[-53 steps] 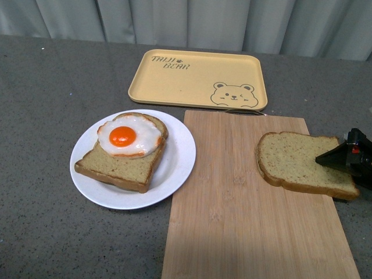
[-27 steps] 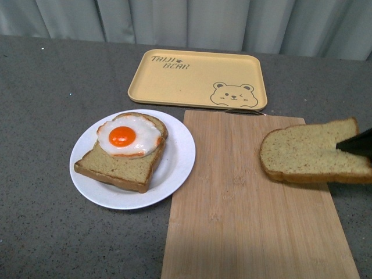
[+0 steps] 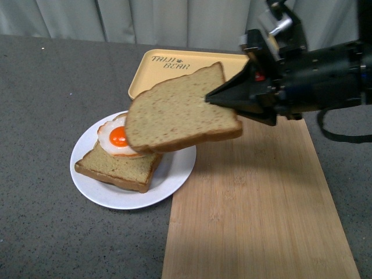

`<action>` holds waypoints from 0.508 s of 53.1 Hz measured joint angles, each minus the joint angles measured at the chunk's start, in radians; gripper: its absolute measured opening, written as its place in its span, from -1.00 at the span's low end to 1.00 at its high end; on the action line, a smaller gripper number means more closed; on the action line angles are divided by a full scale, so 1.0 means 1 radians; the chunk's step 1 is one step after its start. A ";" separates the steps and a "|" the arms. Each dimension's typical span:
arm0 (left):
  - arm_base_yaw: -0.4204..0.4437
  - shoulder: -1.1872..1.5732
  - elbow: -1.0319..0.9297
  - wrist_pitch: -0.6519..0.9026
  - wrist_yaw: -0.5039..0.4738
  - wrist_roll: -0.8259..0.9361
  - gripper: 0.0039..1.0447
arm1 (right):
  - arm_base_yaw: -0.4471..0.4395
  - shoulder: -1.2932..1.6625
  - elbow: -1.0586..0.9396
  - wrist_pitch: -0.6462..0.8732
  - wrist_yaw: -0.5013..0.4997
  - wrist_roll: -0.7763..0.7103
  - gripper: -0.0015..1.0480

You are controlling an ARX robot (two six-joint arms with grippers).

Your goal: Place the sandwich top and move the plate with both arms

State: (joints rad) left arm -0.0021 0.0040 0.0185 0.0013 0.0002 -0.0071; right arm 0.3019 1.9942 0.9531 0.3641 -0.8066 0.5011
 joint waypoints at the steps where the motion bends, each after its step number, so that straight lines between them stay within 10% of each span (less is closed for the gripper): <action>1: 0.000 0.000 0.000 0.000 0.000 0.000 0.88 | 0.016 0.021 0.017 0.019 -0.001 0.017 -0.95; 27: 0.000 0.000 0.000 0.000 0.000 0.000 0.88 | 0.145 0.296 0.280 -0.008 0.068 0.125 -0.71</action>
State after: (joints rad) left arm -0.0021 0.0040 0.0185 0.0013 0.0002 -0.0071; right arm 0.4473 2.2902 1.2331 0.3557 -0.7391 0.6258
